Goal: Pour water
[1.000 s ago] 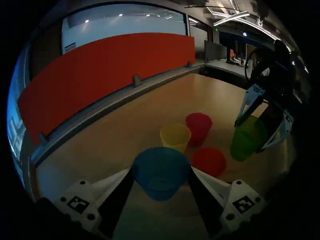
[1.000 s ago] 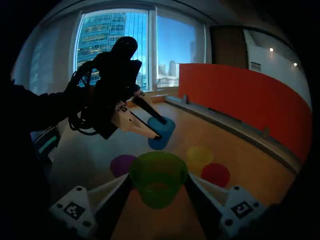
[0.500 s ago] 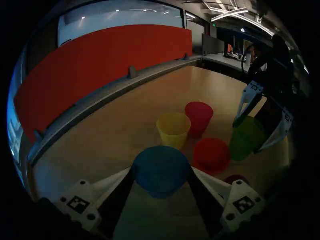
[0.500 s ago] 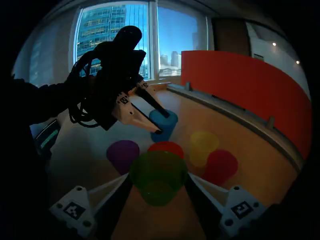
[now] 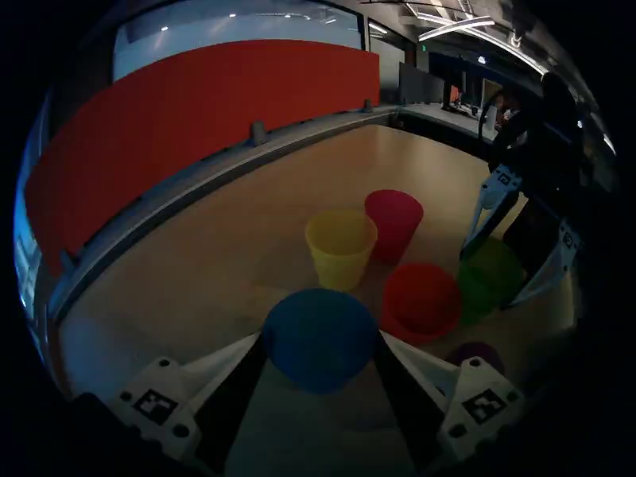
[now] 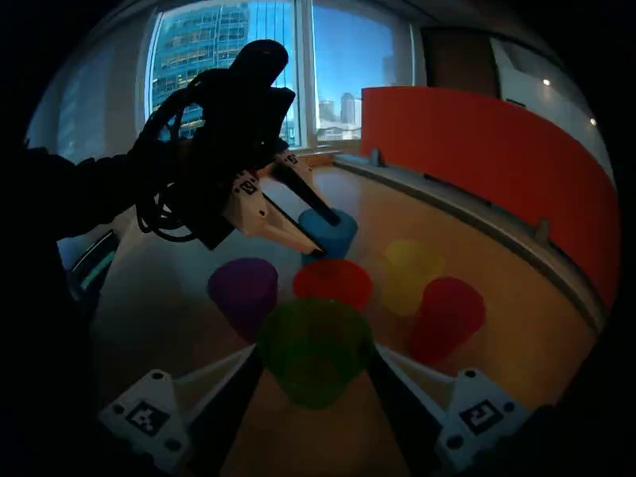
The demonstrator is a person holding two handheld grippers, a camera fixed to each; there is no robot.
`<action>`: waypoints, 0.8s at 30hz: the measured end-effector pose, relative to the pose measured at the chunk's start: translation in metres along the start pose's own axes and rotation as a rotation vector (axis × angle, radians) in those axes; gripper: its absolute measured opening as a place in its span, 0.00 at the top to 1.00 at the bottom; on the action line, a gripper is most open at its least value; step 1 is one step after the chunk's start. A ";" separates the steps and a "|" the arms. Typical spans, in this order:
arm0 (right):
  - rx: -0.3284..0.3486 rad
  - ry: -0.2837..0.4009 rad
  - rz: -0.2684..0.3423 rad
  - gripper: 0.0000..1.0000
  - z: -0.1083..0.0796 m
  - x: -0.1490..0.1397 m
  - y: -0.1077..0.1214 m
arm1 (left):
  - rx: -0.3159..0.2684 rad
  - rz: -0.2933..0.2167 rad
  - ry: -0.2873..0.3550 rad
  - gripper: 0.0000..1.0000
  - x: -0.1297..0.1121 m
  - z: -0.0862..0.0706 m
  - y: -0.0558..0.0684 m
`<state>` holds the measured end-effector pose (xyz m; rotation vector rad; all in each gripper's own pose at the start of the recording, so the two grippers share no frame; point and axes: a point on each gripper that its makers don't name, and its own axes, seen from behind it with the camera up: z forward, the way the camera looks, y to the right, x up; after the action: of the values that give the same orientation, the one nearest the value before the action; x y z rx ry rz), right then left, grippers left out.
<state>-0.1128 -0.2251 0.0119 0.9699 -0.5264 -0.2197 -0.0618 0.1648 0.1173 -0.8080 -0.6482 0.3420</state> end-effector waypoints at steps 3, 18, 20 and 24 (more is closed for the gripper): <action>0.001 -0.007 0.001 0.10 0.001 -0.005 -0.001 | -0.006 0.000 -0.008 0.11 -0.004 0.001 0.001; 0.008 -0.019 0.010 0.10 0.006 -0.016 -0.006 | -0.018 0.003 -0.009 0.11 -0.014 0.002 0.006; 0.009 -0.022 0.010 0.10 0.006 -0.018 -0.007 | -0.019 0.001 -0.009 0.12 -0.015 0.002 0.006; 0.009 -0.024 0.007 0.09 0.007 -0.019 -0.009 | -0.025 -0.007 -0.008 0.11 -0.017 0.002 0.006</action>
<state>-0.1323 -0.2272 0.0015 0.9753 -0.5533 -0.2225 -0.0761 0.1609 0.1070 -0.8288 -0.6635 0.3313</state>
